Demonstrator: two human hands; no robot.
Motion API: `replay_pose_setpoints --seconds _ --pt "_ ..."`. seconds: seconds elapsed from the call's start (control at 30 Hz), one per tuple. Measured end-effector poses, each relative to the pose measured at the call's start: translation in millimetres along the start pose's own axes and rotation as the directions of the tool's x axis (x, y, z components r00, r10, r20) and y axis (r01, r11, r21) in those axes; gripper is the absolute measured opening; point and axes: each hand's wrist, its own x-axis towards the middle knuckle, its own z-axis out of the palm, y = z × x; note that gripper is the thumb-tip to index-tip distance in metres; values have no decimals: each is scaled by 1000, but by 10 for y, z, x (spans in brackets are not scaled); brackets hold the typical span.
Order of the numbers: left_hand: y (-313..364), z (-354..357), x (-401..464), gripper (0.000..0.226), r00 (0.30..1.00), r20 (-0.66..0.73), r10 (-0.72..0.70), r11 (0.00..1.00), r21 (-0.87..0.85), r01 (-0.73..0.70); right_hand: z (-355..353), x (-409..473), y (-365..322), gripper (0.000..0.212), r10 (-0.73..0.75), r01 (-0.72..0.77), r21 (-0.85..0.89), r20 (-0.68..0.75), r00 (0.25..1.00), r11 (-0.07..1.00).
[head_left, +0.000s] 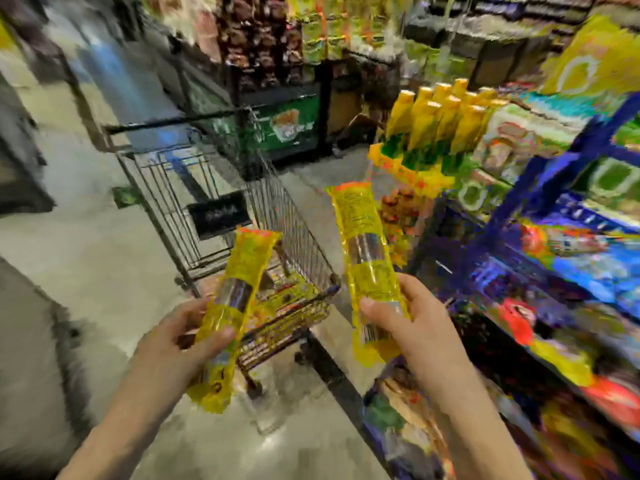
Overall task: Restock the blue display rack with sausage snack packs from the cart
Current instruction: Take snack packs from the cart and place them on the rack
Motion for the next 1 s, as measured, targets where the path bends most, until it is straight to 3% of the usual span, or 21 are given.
replay_pose_setpoints --seconds 0.13,0.3,0.37,0.43,0.6,0.7,0.83,1.0 --pt "-547 -732 96 32 992 -71 -102 994 25 104 909 220 320 40 92 -91 -20 106 990 996" --pt "-942 -1131 435 36 981 -52 -186 982 28 188 1538 394 645 27 180 -174 -55 147 973 983" --pt "-1000 -1164 665 46 976 -6 -217 976 -11 217 1647 496 754 35 203 -187 -117 138 969 975" --pt "-1011 -1152 937 62 970 30 -242 970 -7 242 1728 648 865 46 273 -257 -140 112 955 956" --pt "-1014 -1059 1689 61 959 34 -282 959 -24 282 1905 1182 1073 34 388 -378 -110 81 918 919" --pt "-962 -1062 2098 45 947 28 -321 946 -30 322 2047 1507 1151 18 443 -439 -75 57 895 896" --pt "-1025 -1082 2657 33 944 68 -324 945 72 319 2204 1835 1289 16 500 -500 -62 -20 866 864" --pt "-1181 -987 3338 31 880 242 -408 907 218 360 2348 2034 1562 16 624 -623 68 -176 761 779"
